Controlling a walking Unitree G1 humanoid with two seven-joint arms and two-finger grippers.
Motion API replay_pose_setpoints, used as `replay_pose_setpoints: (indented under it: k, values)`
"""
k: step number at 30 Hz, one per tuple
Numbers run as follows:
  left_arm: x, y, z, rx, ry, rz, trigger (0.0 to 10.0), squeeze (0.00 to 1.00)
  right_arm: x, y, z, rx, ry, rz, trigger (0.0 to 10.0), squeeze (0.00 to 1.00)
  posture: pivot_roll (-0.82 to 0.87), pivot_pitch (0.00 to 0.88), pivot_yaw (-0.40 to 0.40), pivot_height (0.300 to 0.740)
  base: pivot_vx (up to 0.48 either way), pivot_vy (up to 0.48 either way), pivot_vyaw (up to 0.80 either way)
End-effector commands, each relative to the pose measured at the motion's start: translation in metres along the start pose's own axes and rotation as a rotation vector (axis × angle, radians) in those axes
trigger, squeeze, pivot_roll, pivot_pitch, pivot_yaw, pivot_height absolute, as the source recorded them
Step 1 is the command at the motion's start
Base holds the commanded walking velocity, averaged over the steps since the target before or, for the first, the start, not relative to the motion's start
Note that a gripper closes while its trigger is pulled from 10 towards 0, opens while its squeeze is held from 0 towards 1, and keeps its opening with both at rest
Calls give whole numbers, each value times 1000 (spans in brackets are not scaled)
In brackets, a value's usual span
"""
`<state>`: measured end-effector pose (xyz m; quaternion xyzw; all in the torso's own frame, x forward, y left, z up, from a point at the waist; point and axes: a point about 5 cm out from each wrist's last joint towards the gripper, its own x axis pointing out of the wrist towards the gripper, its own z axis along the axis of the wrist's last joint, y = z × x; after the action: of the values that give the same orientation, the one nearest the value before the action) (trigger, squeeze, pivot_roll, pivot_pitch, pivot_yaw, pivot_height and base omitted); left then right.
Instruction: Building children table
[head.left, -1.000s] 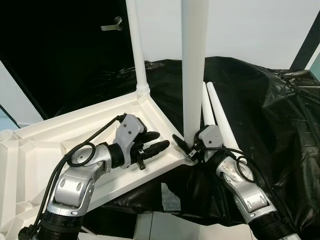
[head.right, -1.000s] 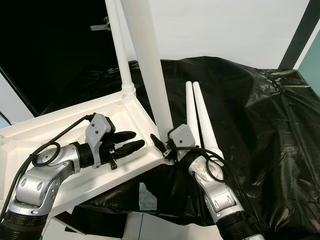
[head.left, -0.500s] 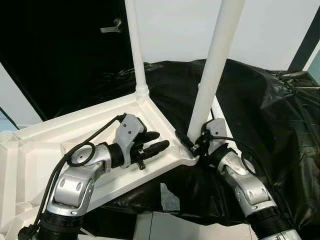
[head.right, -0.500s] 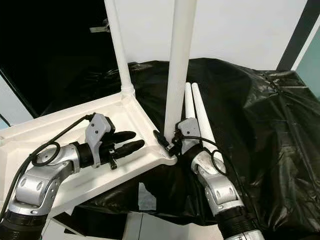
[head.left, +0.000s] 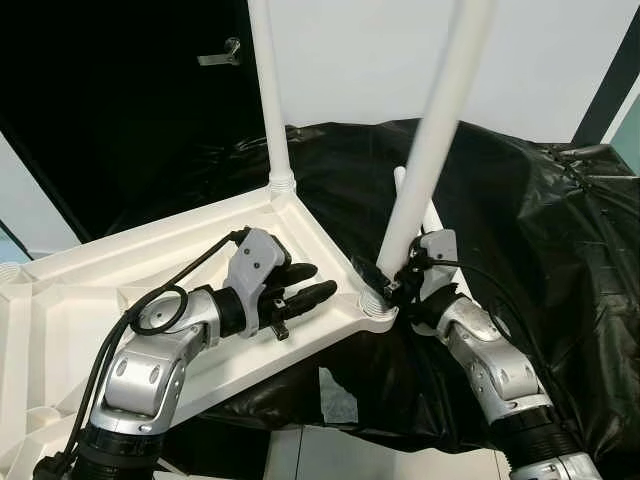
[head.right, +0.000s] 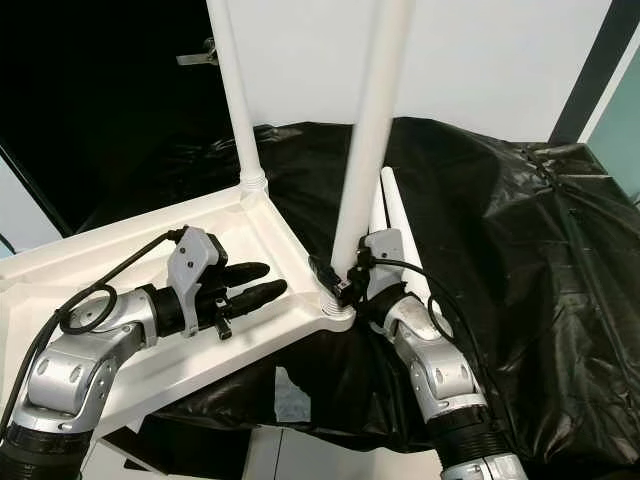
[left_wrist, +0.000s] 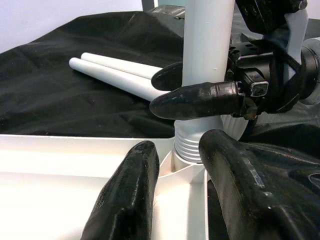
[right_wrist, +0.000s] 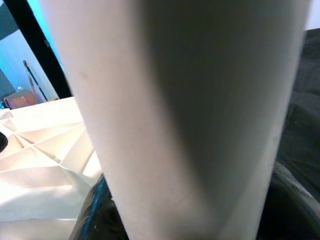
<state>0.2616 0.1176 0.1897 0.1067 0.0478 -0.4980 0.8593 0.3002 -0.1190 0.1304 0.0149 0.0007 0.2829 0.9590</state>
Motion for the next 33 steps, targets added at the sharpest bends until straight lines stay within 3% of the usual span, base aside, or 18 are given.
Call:
replay_pose_setpoints:
  k: [1, 7, 11, 17, 23, 25, 27, 33]
  values:
    - [-3, 5, -1, -1, 11, 83, 10000, 0, -14, -4, -46, 83, 220, -58, 10000, 0, 77, 0, 43, 740, 0, 0, 0]
    - [-2, 5, 1, -2, 9, 81, 10000, 0, -15, -4, -46, 105, 221, -64, 10000, 0, 77, 0, 44, 740, 0, 0, 0]
    - [-2, 5, 2, 0, 7, 84, 10000, 0, -21, 5, -43, 28, 84, -55, 10000, 0, 80, 0, 47, 740, 0, 0, 0]
    - [-2, 5, 2, -1, 8, 81, 10000, 0, -25, 9, -46, -17, 22, -88, 10000, 0, 82, 0, 56, 740, 0, 0, 0]
    - [-3, 7, 3, 6, 15, 80, 10000, 0, -23, 12, -54, -1, 98, -73, 10000, 0, 82, 0, 61, 740, 0, 0, 0]
    - [-2, 7, 4, 6, 13, 79, 10000, 0, -20, 8, -57, -22, 219, -28, 10000, 0, 78, 0, 53, 740, 0, 0, 0]
    - [-2, 6, 4, 7, 12, 80, 10000, 0, -19, 6, -58, -2, 256, -6, 10000, 0, 78, 0, 49, 740, 0, 0, 0]
    - [-2, 6, 3, 2, 5, 88, 10000, 0, -18, 5, -54, 17, 307, 67, 10000, 0, 77, 0, 37, 740, 0, 0, 0]
